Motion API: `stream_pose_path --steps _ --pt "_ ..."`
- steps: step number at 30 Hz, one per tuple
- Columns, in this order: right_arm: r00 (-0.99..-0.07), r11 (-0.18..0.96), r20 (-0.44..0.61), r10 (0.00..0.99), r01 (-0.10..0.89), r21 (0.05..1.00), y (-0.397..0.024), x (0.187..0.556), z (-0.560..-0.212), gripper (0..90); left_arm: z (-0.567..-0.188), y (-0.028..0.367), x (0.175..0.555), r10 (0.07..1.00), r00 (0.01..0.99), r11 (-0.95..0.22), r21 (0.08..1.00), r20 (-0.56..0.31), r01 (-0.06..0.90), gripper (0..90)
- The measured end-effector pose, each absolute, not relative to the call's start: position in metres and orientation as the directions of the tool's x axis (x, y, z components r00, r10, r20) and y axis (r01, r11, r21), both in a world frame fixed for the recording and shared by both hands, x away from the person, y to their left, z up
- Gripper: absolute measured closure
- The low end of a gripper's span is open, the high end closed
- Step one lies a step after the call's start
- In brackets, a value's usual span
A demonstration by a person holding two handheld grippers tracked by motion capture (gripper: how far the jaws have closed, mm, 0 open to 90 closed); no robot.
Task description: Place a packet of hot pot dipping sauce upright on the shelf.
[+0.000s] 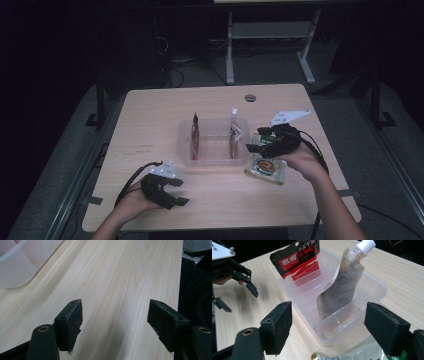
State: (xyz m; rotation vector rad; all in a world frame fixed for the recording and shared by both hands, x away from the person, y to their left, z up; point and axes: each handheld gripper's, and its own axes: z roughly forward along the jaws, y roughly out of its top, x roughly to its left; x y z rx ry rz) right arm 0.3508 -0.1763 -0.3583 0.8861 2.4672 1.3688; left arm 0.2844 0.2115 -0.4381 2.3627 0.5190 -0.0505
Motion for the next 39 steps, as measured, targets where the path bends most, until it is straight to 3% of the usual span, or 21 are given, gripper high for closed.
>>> stream_pose_path --steps 11,26,28,29,30,31,32,33,34,35,36,37,39 --pt "-0.789 0.389 0.131 0.601 0.431 0.814 -0.206 0.315 -0.373 22.3 -0.439 0.215 0.285 0.365 0.914 -0.665 0.636 -0.178 0.39 28.1" --pt "-0.75 0.381 0.17 0.639 0.501 0.777 -0.233 0.298 -0.401 24.2 -0.44 0.225 0.275 0.399 0.897 -0.639 0.645 -0.188 0.42 28.0" --pt "-0.745 0.387 0.164 0.646 0.505 0.772 -0.236 0.298 -0.404 27.6 -0.439 0.225 0.275 0.403 0.896 -0.638 0.644 -0.189 0.423 28.1" --pt "-0.731 0.381 0.156 0.665 0.511 0.771 -0.238 0.301 -0.406 39.8 -0.439 0.225 0.274 0.403 0.896 -0.638 0.644 -0.187 0.422 28.1" --pt "-0.731 0.381 0.156 0.665 0.511 0.771 -0.238 0.301 -0.406 39.8 -0.439 0.225 0.275 0.4 0.898 -0.642 0.643 -0.183 0.417 28.1" --pt "-0.712 0.366 0.162 0.683 0.526 0.768 -0.241 0.305 -0.408 52.3 -0.441 0.225 0.275 0.398 0.9 -0.645 0.642 -0.18 0.413 28.1" --pt "-0.712 0.366 0.162 0.683 0.526 0.768 -0.241 0.305 -0.408 52.3 -0.441 0.225 0.275 0.398 0.9 -0.645 0.642 -0.18 0.413 28.0" --pt "-0.697 0.353 0.17 0.697 0.539 0.765 -0.244 0.31 -0.41 63.7 -0.442 0.224 0.275 0.405 0.894 -0.642 0.638 -0.189 0.426 28.1" --pt "-0.697 0.353 0.17 0.697 0.539 0.765 -0.244 0.31 -0.41 63.7 -0.442 0.224 0.275 0.405 0.894 -0.642 0.638 -0.189 0.426 28.1" --pt "-0.691 0.353 0.163 0.705 0.54 0.764 -0.246 0.316 -0.411 75.2 -0.443 0.224 0.276 0.405 0.895 -0.643 0.637 -0.188 0.425 28.1" --pt "-0.691 0.353 0.163 0.705 0.54 0.764 -0.246 0.316 -0.411 75.2 -0.443 0.224 0.276 0.405 0.895 -0.643 0.637 -0.188 0.425 28.0" --pt "-0.686 0.349 0.161 0.709 0.54 0.766 -0.247 0.322 -0.413 84.9 -0.443 0.224 0.276 0.406 0.894 -0.641 0.638 -0.19 0.427 28.1" --pt "-0.69 0.354 0.152 0.707 0.532 0.769 -0.248 0.326 -0.414 88.0 -0.443 0.224 0.276 0.406 0.894 -0.641 0.638 -0.19 0.427 28.1"
